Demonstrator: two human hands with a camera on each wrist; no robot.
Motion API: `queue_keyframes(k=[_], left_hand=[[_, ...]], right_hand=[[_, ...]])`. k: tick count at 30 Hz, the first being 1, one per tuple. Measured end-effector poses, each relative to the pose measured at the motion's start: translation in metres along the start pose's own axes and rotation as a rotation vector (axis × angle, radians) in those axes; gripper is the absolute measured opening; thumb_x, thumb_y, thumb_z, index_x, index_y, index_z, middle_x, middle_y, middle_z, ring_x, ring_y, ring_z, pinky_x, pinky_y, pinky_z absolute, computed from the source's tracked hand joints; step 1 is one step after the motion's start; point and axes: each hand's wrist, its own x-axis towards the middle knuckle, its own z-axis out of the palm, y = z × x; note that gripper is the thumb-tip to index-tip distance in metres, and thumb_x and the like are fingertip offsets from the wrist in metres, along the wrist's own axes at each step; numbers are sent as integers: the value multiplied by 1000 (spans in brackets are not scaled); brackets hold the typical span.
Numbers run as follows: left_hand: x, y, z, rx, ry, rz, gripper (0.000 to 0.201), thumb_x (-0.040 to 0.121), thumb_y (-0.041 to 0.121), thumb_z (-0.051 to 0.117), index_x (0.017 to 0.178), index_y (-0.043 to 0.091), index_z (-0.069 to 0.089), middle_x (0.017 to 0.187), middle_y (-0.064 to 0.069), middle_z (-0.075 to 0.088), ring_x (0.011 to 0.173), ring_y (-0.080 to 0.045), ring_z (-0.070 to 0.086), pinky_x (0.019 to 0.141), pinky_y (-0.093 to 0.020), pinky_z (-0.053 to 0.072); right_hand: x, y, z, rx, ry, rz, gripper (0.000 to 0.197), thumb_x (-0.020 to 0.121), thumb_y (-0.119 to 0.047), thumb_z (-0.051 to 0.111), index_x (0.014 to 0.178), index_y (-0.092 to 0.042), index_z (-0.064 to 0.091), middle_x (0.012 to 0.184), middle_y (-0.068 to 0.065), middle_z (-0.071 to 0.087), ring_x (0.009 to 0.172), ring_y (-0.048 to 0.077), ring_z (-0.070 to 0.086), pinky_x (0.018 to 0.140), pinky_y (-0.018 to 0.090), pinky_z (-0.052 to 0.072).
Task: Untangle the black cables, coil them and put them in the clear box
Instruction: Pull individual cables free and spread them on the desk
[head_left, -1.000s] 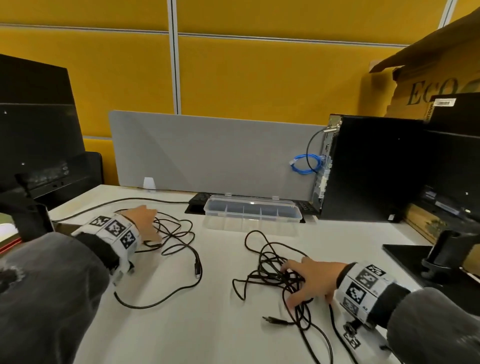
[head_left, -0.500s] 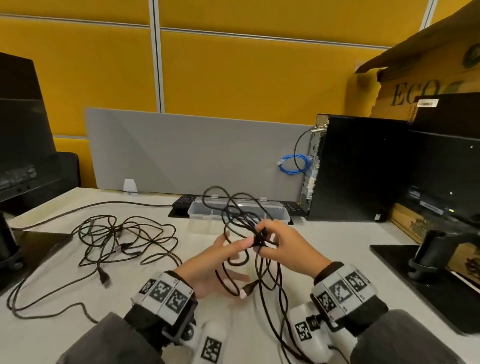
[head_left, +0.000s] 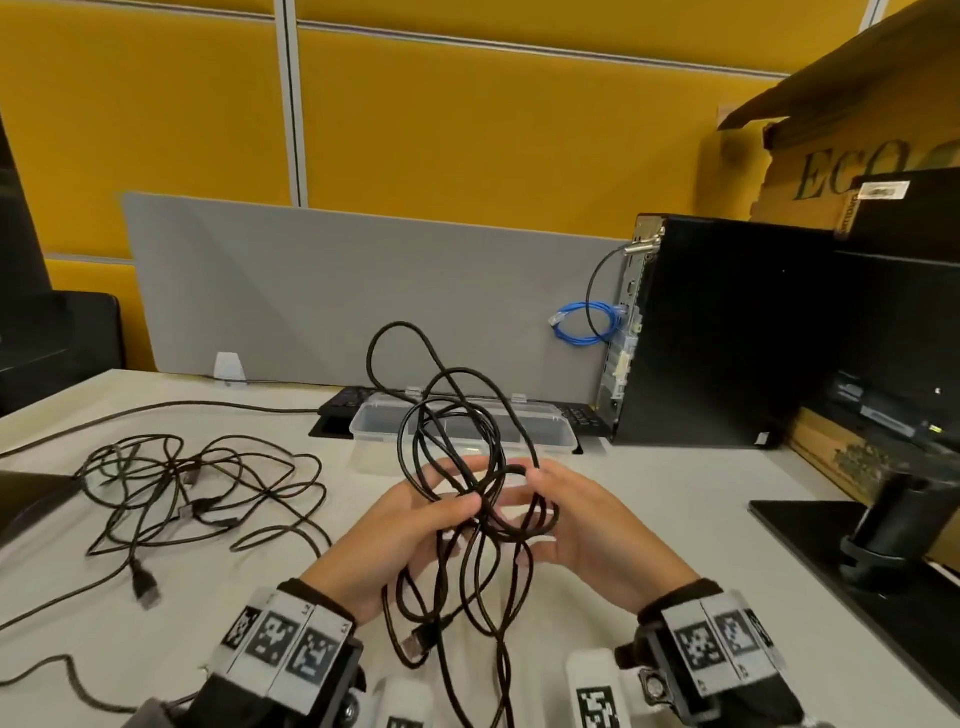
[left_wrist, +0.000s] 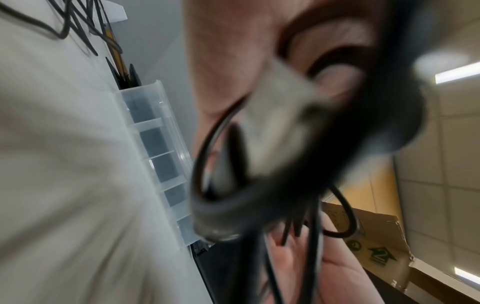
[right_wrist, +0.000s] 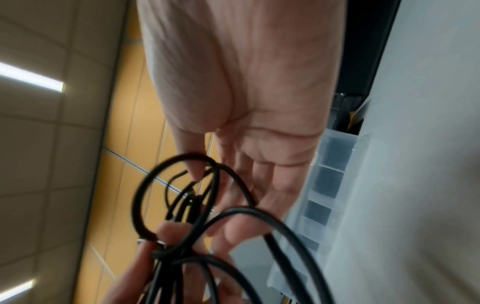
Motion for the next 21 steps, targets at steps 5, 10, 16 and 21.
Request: queue_keyframes(k=[5, 10, 16, 21], left_hand=[[2, 1, 3, 43, 98, -16, 18, 91, 4, 51, 109, 6, 55, 95, -12, 73, 91, -25, 70, 81, -40, 56], [3, -1, -5, 118, 264, 2, 15, 93, 11, 50, 106, 5, 56, 95, -14, 71, 72, -27, 71, 54, -30, 55], [6, -2, -15, 118, 442, 72, 17, 98, 17, 43, 101, 15, 60, 76, -7, 60, 52, -16, 61, 36, -18, 30], [6, 0, -13, 193, 467, 101, 22, 98, 25, 40, 99, 23, 62, 68, 0, 58, 51, -12, 59, 48, -23, 33]], right_hand=[[-4, -2, -3, -156, 184, -56, 19, 94, -19, 51, 105, -7, 62, 66, 1, 62, 59, 13, 59, 51, 23, 45], [-2, 4, -12, -265, 403, -157, 18, 94, -24, 53, 95, -15, 68, 64, -2, 60, 61, 4, 57, 59, 12, 44], [-6, -4, -42, 90, 631, -152, 18, 95, -24, 49, 100, -15, 64, 54, -6, 28, 46, 7, 25, 40, 19, 26], [-10, -8, -55, 265, 636, -181, 18, 98, -25, 44, 102, -14, 57, 52, -7, 27, 39, 4, 22, 33, 16, 22]])
